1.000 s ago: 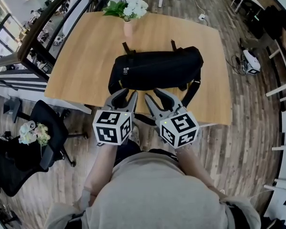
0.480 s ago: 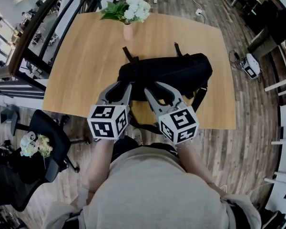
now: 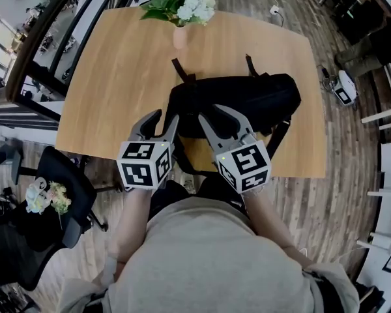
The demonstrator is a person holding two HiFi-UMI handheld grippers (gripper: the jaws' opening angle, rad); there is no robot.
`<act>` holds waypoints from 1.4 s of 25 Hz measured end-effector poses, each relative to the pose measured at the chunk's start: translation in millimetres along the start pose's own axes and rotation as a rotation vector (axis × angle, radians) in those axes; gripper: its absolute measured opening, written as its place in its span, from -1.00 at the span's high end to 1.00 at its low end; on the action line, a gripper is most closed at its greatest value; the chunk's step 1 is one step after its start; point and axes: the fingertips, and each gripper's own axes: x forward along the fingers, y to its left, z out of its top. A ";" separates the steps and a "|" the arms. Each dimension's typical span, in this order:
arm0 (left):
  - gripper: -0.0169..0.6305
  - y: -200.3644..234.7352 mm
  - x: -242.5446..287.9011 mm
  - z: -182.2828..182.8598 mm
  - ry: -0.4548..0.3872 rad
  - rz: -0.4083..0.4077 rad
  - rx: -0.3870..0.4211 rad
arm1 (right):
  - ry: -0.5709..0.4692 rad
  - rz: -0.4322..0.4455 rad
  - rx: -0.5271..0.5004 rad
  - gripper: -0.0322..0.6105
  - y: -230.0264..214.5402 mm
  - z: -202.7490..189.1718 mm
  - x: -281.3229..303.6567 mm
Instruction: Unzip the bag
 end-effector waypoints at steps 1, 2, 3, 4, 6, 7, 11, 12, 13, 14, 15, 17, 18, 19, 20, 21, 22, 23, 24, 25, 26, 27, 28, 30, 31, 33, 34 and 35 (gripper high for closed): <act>0.41 -0.7 1.2 -2.5 0.010 -0.016 -0.009 | -0.006 0.002 0.003 0.52 0.7 0.5 0.8; 0.41 -1.5 2.0 -5.4 0.020 -0.034 -0.023 | -0.007 0.002 0.001 0.52 1.8 0.3 1.9; 0.41 -1.9 2.4 -8.2 0.028 -0.049 -0.038 | -0.004 0.003 -0.005 0.52 3.4 -0.2 3.2; 0.41 -1.5 2.6 -10.7 0.033 -0.056 -0.051 | 0.000 0.006 -0.013 0.52 5.1 -0.8 4.6; 0.41 0.5 3.3 -15.0 0.039 -0.058 -0.072 | 0.012 0.009 -0.038 0.52 7.5 -1.9 6.7; 0.41 1.1 4.2 -17.3 0.043 -0.060 -0.082 | 0.019 0.008 -0.060 0.52 8.2 -2.4 7.4; 0.41 2.6 6.8 -27.9 0.055 -0.091 -0.139 | 0.050 0.002 -0.180 0.52 12.9 -5.2 10.3; 0.41 3.7 6.6 -30.0 0.054 -0.093 -0.156 | 0.054 0.001 -0.214 0.52 13.9 -6.8 10.9; 0.41 5.3 6.3 -31.9 0.053 -0.091 -0.170 | 0.058 -0.002 -0.250 0.51 14.7 -8.6 11.3; 0.41 7.3 6.0 -33.4 0.052 -0.085 -0.179 | 0.063 -0.007 -0.287 0.51 15.1 -10.4 11.8; 0.41 9.7 5.9 -34.3 0.051 -0.078 -0.183 | 0.068 -0.014 -0.321 0.50 15.2 -12.2 12.6; 0.41 14.4 6.6 -36.0 0.051 -0.075 -0.191 | 0.084 -0.027 -0.376 0.47 15.1 -15.2 14.8; 0.41 15.9 7.7 -37.7 0.055 -0.078 -0.194 | 0.094 -0.030 -0.401 0.46 15.4 -17.0 16.0; 0.41 16.8 9.3 -40.0 0.063 -0.082 -0.196 | 0.103 -0.032 -0.425 0.46 15.9 -19.0 17.2; 0.41 17.2 11.1 -42.6 0.073 -0.084 -0.194 | 0.110 -0.033 -0.452 0.45 16.5 -20.9 18.4; 0.41 17.3 12.9 -45.4 0.083 -0.084 -0.188 | 0.116 -0.032 -0.483 0.44 17.7 -22.5 19.6; 0.41 17.3 14.4 -48.3 0.094 -0.083 -0.181 | 0.122 -0.030 -0.519 0.43 19.1 -24.3 20.7; 0.42 16.9 15.7 -51.0 0.103 -0.084 -0.176 | 0.129 -0.029 -0.556 0.42 20.7 -26.6 22.0; 0.43 15.8 16.6 -52.6 0.105 -0.090 -0.174 | 0.138 -0.027 -0.596 0.42 22.1 -29.4 23.3; 0.48 14.0 17.3 -53.1 0.101 -0.100 -0.177 | 0.146 -0.023 -0.635 0.42 23.6 -32.8 24.6; 0.56 11.9 18.0 -52.9 0.094 -0.111 -0.183 | 0.154 -0.016 -0.671 0.42 25.4 -36.5 26.0; 0.62 10.1 18.5 -52.6 0.088 -0.121 -0.188 | 0.159 -0.006 -0.699 0.42 27.6 -40.2 27.4; 0.66 8.8 18.9 -52.2 0.084 -0.127 -0.190 | 0.163 0.006 -0.720 0.44 30.1 -43.4 28.7; 0.72 6.6 19.3 -51.4 0.081 -0.136 -0.186 | 0.167 0.016 -0.758 0.43 33.8 -47.8 31.1; 0.75 5.8 19.4 -51.0 0.079 -0.142 -0.185 | 0.169 0.013 -0.781 0.44 34.6 -49.2 32.6; 0.78 5.5 19.7 -50.5 0.075 -0.150 -0.186 | 0.167 0.005 -0.826 0.43 35.6 -51.7 37.2; 0.78 6.0 20.0 -50.2 0.073 -0.152 -0.187 | 0.165 0.002 -0.845 0.42 36.1 -53.0 40.0; 0.79 6.6 20.3 -50.0 0.072 -0.155 -0.190 | 0.165 0.000 -0.859 0.42 36.5 -54.4 42.6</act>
